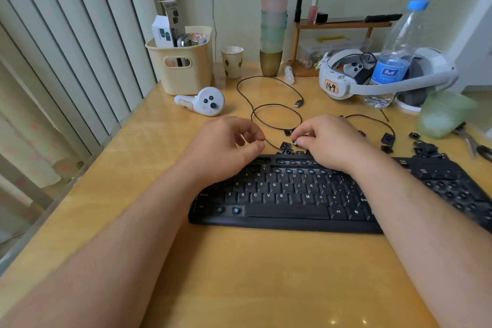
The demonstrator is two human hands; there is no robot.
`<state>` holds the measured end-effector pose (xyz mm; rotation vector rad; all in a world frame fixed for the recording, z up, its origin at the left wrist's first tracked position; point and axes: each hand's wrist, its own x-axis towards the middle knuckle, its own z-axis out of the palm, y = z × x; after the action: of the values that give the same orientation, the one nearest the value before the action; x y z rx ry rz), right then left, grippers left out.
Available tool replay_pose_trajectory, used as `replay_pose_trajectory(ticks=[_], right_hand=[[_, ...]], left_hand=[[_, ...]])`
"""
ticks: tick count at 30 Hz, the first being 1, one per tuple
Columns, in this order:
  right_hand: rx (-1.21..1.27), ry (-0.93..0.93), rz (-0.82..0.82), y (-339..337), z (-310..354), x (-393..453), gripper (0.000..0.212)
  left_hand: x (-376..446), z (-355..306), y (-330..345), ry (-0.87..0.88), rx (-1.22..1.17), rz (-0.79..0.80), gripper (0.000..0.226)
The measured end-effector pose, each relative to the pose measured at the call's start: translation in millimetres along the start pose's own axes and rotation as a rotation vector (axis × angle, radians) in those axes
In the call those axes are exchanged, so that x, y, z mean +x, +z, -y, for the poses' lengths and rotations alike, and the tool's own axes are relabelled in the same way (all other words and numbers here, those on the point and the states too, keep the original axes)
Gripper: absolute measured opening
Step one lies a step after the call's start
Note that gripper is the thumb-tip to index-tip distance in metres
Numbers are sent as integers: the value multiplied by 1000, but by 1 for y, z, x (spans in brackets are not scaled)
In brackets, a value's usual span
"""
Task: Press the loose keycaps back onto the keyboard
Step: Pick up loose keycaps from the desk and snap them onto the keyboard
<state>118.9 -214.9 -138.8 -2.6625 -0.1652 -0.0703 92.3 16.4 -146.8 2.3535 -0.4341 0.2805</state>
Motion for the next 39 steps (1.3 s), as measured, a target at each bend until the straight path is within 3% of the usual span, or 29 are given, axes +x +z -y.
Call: replay_pose_trajectory(ticks=[8, 12, 18, 24, 39], right_hand=[[50, -7, -33, -5, 0, -3, 19], [496, -32, -126, -10, 7, -4, 21], [843, -59, 54, -5, 19, -12, 18], [909, -44, 146, 1, 22, -13, 14], [898, -49, 140, 0, 25, -17, 11]], left_hand=[[-1, -1, -1, 0, 12, -6, 2], [-1, -5, -3, 6, -11, -24, 2], [-2, -13, 0, 25, -94, -39, 19], [-5, -19, 4, 94, -246, -55, 34], [-5, -17, 4, 122, -239, -86, 25]])
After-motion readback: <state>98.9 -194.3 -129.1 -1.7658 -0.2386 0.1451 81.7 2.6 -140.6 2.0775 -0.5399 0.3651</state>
